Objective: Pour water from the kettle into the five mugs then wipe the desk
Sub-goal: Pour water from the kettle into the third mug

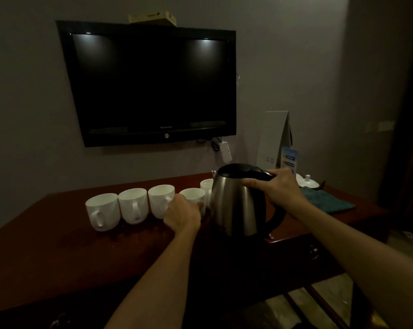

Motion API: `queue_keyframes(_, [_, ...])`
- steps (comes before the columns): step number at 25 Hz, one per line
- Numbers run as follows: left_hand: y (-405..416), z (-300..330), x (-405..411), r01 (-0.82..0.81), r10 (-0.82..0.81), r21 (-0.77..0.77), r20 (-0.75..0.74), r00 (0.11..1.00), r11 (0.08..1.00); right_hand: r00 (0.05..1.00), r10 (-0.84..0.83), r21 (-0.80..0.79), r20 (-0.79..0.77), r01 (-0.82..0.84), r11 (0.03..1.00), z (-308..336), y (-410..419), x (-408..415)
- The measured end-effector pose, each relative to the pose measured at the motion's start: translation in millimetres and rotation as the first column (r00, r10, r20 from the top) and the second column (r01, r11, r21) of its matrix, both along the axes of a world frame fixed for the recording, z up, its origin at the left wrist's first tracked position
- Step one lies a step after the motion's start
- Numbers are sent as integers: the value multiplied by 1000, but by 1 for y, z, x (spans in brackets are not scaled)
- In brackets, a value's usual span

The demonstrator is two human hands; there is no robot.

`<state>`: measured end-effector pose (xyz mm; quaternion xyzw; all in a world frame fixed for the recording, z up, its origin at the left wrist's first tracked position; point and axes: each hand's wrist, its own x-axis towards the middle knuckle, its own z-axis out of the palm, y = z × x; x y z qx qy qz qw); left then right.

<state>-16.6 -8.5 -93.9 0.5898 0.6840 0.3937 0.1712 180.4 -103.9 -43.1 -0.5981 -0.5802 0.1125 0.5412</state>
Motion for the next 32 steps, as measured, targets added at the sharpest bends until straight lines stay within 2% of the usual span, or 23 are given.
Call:
queue_keyframes(14, [21,0,21,-41,43,-16,139,989,999,998,61,30,-17,-61,998,-2,3,4])
queue_keyframes(21, [37,-5,26,-65,68,-25,164,984,998,995,90,1,-31,-90,996,-2,5,7])
queue_keyframes(26, [39,-1,26,-58,62,-34,145,987,998,998,54,6,-39,-54,999,-3,6,6])
queue_keyframes(32, [26,2,19,-13,14,-28,10,1000,1000,999,25,-14,-33,-26,1000,-2,4,5])
